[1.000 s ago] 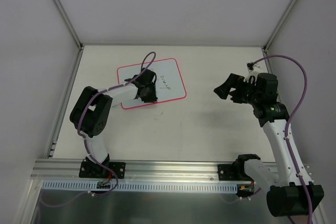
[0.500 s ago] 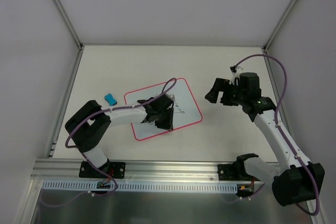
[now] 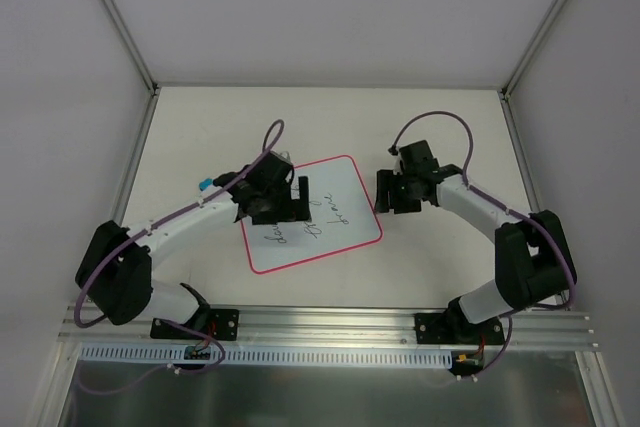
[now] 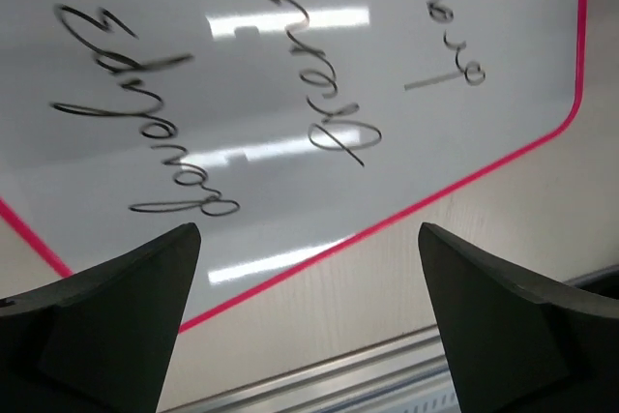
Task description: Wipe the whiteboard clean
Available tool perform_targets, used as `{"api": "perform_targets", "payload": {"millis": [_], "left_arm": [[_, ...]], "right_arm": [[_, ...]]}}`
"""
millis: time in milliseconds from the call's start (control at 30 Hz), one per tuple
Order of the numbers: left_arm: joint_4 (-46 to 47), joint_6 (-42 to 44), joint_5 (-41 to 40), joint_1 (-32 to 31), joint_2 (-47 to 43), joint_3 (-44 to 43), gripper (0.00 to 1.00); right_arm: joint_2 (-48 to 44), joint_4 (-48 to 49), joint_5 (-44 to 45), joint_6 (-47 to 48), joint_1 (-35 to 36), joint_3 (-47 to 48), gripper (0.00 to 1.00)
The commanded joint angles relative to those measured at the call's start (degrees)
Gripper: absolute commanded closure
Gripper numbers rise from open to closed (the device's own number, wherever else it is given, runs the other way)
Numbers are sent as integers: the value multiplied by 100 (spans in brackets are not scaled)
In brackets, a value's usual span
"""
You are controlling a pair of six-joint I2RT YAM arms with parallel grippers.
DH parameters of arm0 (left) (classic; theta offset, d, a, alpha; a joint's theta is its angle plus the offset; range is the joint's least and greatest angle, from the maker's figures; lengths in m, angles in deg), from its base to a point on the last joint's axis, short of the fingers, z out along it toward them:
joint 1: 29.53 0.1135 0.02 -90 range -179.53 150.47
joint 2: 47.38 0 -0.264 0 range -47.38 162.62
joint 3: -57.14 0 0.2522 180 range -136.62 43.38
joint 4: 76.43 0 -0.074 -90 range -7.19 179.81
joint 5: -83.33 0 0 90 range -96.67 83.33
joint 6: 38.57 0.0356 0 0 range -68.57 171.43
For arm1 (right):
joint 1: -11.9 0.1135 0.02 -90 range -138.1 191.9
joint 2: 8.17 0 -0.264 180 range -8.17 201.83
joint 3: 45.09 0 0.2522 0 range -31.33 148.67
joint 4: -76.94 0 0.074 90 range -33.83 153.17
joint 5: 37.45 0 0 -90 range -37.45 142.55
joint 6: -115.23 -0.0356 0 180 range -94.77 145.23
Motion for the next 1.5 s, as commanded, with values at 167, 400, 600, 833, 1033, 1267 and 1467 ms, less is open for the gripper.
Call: {"api": "perform_targets", "payload": {"millis": [167, 400, 600, 833, 1033, 1267, 1467], "left_arm": [[-735, 442, -866, 1381, -589, -309, 1], [-833, 390, -998, 2480, -616, -212, 1], [-824, 407, -1165, 2867, -396, -300, 1], [-824, 443, -1271, 3192, 60, -510, 1], [-815, 495, -1412, 3447, 570, -896, 3], [-815, 460, -1569, 3728, 1526, -1423, 12], [-789, 416, -1561, 3886, 2291, -1872, 33]], "right_arm": [[742, 292, 257, -6, 419, 393, 45], [1191, 275, 661, -120, 709, 482, 62], [1200, 214, 987, -410, 718, 254, 87], [867, 38, 1496, -1077, 692, -326, 100], [471, -50, 1672, -1895, 692, -845, 100], [338, -33, 1664, -2037, 701, -942, 100], [470, -15, 1532, -2001, 762, -811, 100]]}}
